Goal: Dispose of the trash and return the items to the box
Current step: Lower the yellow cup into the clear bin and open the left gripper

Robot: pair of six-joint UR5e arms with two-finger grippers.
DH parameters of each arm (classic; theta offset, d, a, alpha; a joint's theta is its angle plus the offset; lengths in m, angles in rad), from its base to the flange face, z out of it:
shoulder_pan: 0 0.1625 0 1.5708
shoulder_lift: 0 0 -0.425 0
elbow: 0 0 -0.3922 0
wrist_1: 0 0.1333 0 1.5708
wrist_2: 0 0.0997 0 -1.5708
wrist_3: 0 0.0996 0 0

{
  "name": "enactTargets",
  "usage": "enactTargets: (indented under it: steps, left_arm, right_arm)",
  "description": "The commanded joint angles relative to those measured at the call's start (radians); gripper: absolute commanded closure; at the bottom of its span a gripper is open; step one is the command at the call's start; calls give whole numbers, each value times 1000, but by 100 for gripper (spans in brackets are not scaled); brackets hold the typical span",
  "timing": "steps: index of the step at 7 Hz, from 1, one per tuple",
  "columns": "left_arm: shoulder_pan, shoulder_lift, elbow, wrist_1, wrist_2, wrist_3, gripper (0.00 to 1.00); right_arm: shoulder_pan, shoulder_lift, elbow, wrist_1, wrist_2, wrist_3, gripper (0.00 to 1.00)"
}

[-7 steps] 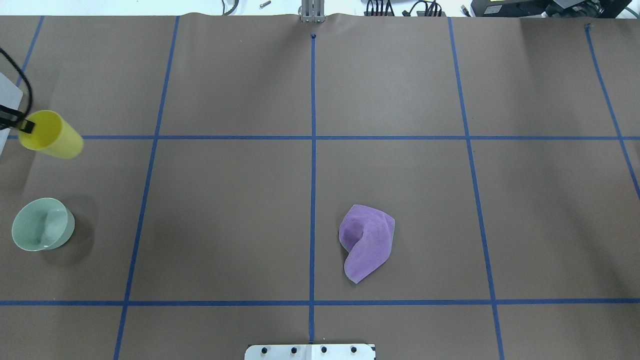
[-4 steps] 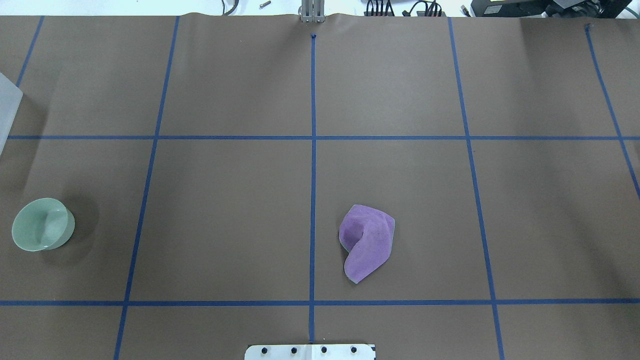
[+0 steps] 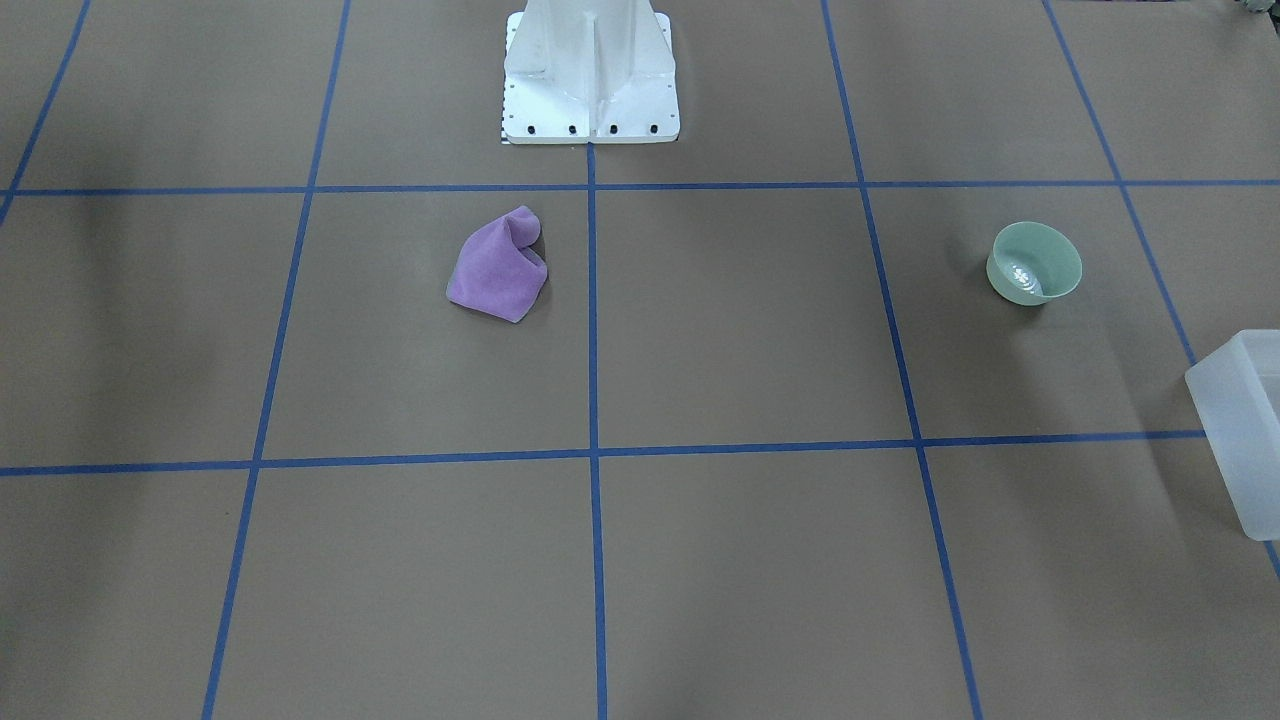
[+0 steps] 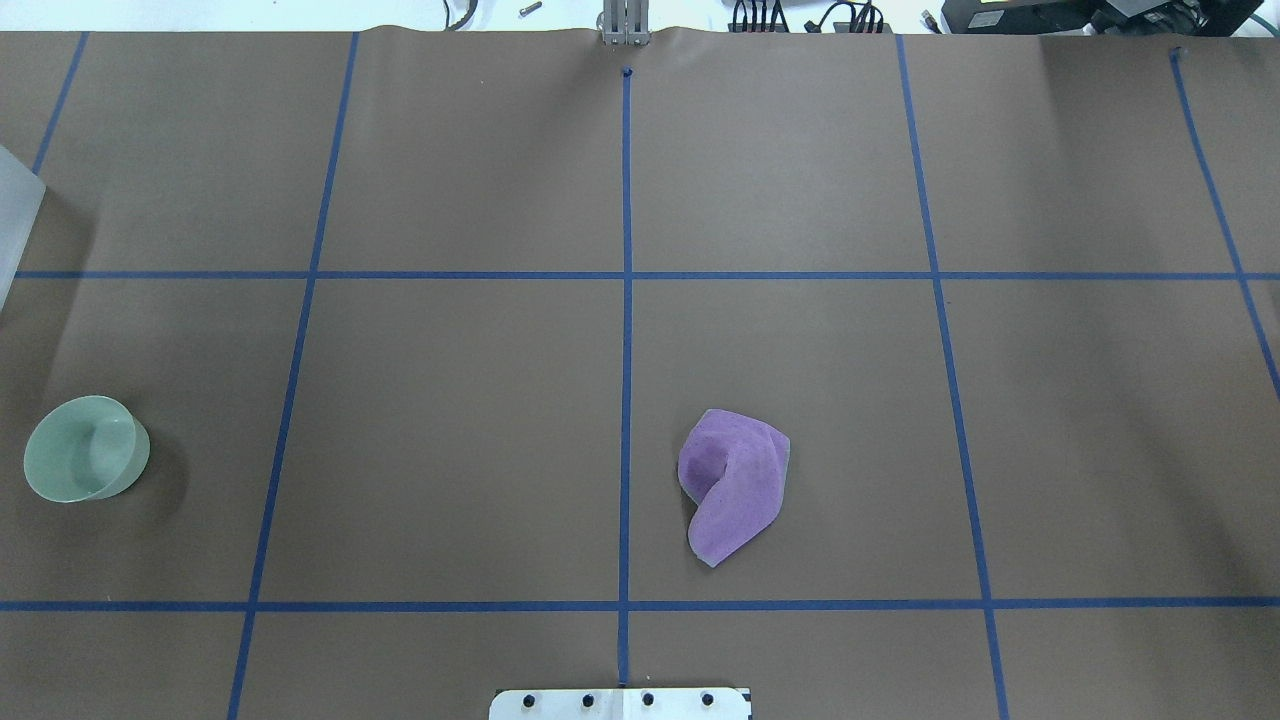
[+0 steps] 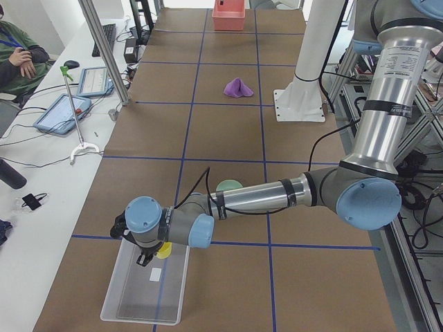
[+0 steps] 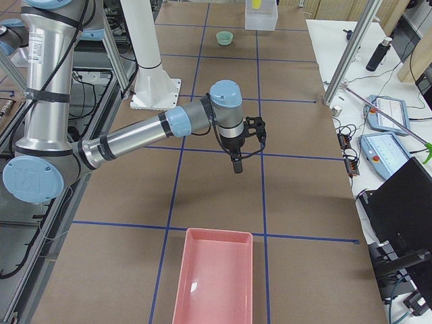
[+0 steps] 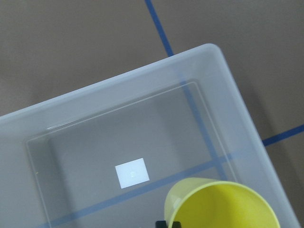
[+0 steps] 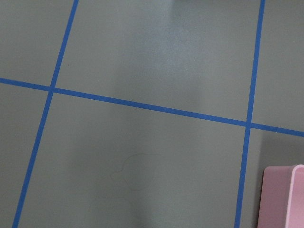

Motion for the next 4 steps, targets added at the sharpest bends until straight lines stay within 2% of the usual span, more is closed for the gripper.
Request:
enactTargets:
  steps: [1,3,4]
  left_arm:
    - [74,4,76,-170,54,-138,100]
    - [108,4,76,-173,54,-176,100]
    - [113,4,72,-174,51,-187,95]
  right_arm:
    - [-1,-1,0,5,0,1,0]
    - [-2,-1,0,5,0,0,0]
    - [-2,-1,0,5,0,1,0]
